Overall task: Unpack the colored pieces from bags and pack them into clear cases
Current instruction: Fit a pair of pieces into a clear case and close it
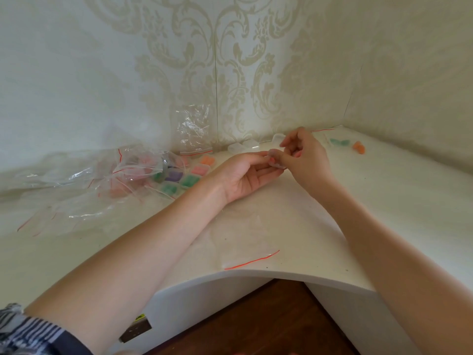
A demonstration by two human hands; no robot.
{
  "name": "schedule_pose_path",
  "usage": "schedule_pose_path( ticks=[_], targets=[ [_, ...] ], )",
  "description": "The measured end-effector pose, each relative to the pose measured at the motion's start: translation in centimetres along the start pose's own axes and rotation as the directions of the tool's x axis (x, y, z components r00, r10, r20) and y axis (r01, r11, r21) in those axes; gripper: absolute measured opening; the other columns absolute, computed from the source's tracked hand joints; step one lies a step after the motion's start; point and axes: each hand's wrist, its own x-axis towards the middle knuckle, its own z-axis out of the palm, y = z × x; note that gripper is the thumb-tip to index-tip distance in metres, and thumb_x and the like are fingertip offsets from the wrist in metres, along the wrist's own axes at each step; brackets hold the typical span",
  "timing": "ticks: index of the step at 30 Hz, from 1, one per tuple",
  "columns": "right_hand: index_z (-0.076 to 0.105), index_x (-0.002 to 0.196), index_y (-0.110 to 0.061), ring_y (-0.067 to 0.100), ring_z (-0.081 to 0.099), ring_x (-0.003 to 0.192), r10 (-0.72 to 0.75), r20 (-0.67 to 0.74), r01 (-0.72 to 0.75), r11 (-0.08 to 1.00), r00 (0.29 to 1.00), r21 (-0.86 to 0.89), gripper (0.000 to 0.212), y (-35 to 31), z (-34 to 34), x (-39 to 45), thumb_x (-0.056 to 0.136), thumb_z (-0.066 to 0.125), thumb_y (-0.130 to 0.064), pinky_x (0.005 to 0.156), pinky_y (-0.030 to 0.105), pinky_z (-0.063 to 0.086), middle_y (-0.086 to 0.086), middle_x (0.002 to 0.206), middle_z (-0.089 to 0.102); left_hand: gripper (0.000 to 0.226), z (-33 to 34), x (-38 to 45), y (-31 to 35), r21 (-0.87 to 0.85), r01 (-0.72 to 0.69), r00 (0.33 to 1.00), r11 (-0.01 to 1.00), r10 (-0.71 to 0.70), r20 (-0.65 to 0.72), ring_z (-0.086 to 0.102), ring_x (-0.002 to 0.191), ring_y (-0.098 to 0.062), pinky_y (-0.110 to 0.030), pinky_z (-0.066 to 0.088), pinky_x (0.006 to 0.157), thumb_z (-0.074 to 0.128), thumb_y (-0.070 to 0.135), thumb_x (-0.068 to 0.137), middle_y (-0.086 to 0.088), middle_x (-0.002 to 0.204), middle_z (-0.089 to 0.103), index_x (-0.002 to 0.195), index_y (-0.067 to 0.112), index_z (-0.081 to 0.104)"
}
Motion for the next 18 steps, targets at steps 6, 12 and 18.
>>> schedule_pose_path(
  ticks=[6,12,18],
  targets=[
    [0.061,0.088,-0.013,0.006,0.055,0.064,0.058,0.046,-0.062,0.994,0.997,0.087,0.008,-0.56,0.28,-0.05,0.091,0.060,-0.020,0.059,0.016,0.042,0.001,0.072,0.059,0.016,0.34,-0.30,0.22,0.001,-0.010,1.000,1.000,0.010,-0.002,0.071,0.079,-0.016,-0.026,0.054,0.086,0.050,-0.005,0.089,-0.014,0.088,0.072,0.095,-0.005,0.064],
    [0.059,0.089,-0.013,0.011,0.046,0.063,0.208,0.122,-0.239,0.894,0.971,0.378,0.034,-0.71,0.12,0.46,0.084,0.030,0.004,0.059,0.023,0.037,0.004,0.081,0.055,0.010,-0.01,0.13,0.25,-0.052,-0.055,0.986,0.997,0.046,-0.161,0.071,0.069,-0.019,-0.025,0.058,0.074,0.051,-0.009,0.086,-0.016,0.074,0.070,0.085,-0.008,0.061],
    [0.050,0.098,-0.015,0.016,0.068,0.078,0.188,0.017,-0.177,0.887,0.982,0.426,0.018,-0.19,-0.04,0.30,0.091,0.056,0.001,0.082,0.024,0.054,0.004,0.093,0.057,0.022,-0.28,0.50,0.39,-0.058,-0.073,0.975,0.996,0.059,-0.212,0.070,0.074,-0.024,-0.028,0.058,0.076,0.049,-0.017,0.081,-0.013,0.069,0.070,0.070,-0.006,0.065]
  ],
)
